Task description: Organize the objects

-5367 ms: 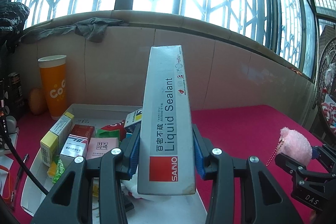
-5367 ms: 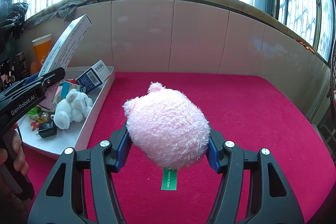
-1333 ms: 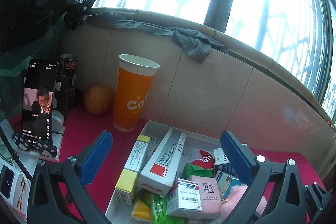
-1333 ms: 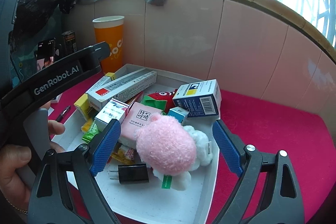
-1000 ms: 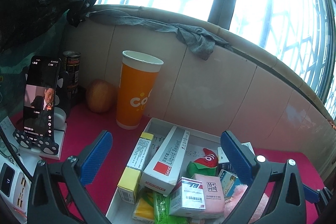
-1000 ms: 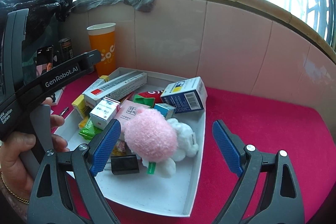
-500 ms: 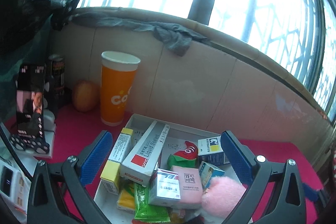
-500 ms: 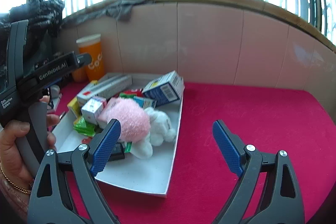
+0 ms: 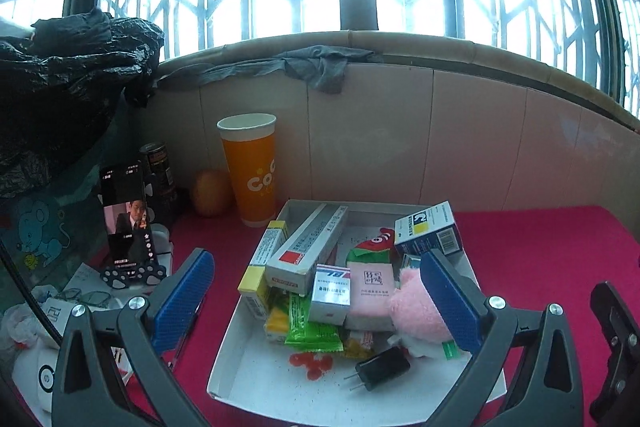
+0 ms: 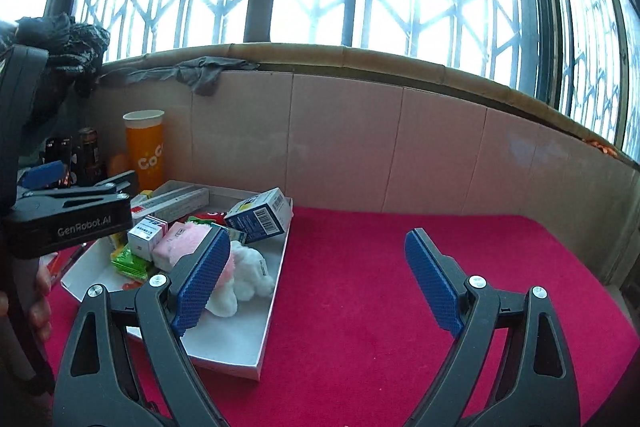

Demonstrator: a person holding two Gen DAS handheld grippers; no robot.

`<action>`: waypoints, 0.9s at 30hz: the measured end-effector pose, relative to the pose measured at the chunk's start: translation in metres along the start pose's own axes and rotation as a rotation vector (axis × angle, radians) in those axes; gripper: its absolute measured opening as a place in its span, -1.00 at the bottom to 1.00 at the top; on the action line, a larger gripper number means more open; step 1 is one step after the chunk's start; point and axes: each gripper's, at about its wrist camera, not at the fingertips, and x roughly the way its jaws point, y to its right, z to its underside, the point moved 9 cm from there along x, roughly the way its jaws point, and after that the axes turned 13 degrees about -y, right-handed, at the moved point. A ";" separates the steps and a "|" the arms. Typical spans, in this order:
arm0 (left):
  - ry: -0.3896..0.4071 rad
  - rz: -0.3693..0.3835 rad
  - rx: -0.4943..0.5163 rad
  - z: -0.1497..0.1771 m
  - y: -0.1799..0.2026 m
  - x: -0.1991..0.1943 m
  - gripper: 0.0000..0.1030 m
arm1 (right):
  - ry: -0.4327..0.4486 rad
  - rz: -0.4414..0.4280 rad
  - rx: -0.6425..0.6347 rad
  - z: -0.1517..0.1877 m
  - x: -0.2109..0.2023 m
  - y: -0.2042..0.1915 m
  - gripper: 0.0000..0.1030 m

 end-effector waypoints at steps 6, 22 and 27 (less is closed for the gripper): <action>-0.014 0.074 -0.005 0.014 0.009 -0.023 1.00 | 0.079 -0.048 0.138 -0.001 -0.027 0.033 0.76; -0.019 0.000 0.022 0.049 0.010 -0.074 1.00 | 0.131 -0.165 0.186 0.023 -0.079 0.052 1.00; 0.003 0.011 -0.005 0.052 0.006 -0.097 1.00 | 0.171 -0.209 0.199 0.025 -0.105 0.055 1.00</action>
